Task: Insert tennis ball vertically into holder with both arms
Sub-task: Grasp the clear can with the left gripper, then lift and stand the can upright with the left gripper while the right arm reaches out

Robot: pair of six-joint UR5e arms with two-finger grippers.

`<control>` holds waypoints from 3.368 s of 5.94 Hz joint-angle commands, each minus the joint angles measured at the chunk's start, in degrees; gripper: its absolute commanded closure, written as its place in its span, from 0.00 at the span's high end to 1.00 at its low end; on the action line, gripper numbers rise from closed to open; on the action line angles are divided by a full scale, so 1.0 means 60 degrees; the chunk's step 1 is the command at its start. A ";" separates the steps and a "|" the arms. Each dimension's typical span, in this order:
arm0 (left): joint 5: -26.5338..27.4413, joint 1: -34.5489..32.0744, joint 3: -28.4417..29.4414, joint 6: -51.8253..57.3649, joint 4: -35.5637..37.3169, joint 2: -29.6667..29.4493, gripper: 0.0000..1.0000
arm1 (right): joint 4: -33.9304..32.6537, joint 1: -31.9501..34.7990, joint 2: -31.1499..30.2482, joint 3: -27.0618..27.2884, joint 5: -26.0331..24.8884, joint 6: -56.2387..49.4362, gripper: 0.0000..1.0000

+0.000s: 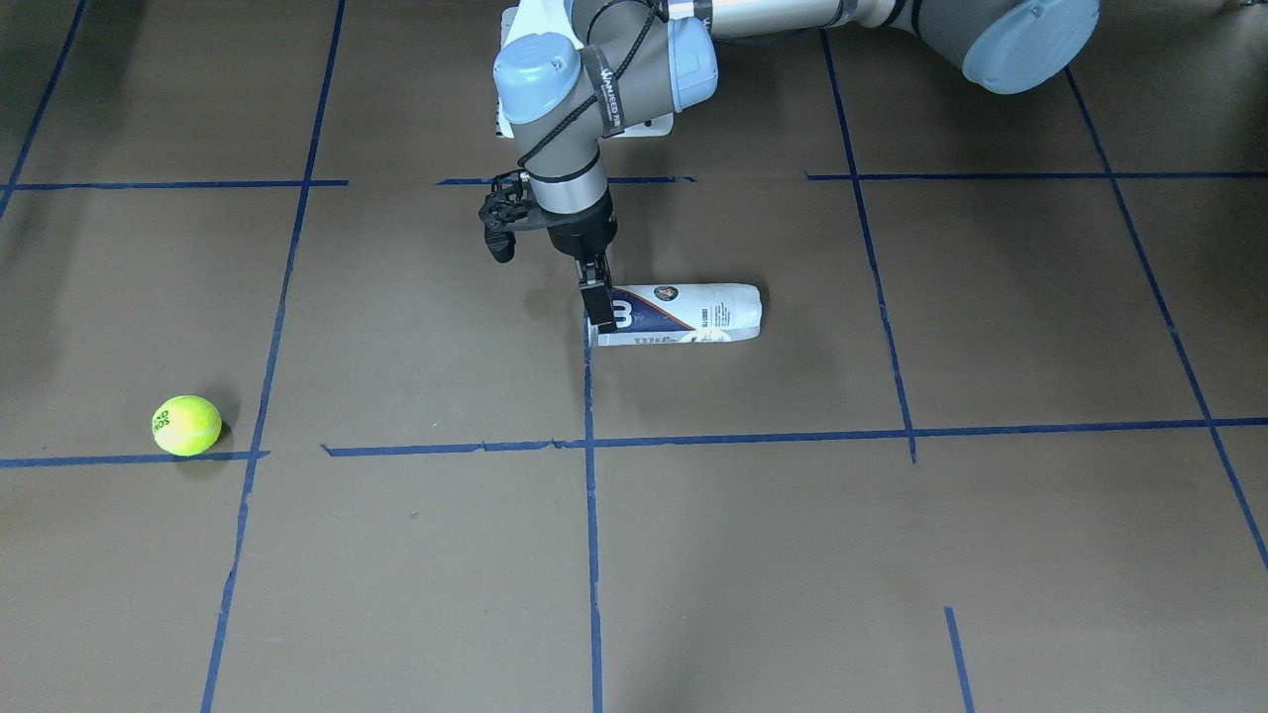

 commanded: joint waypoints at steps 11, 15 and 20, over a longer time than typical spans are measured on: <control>0.0351 0.0111 0.0785 0.0073 -0.0222 -0.0045 0.58 | 0.0008 -0.0103 0.0176 -0.0192 0.0000 -0.0011 1.00; 0.0205 -0.0137 -0.1122 -0.0087 -0.2193 -0.0030 0.53 | 0.0008 -0.0103 0.0454 -0.0208 0.0160 0.0120 1.00; -0.0952 -0.0256 -0.1925 -0.5425 -1.0698 0.2328 0.54 | 0.4071 -0.1490 0.1212 -0.0207 0.0264 0.6751 0.99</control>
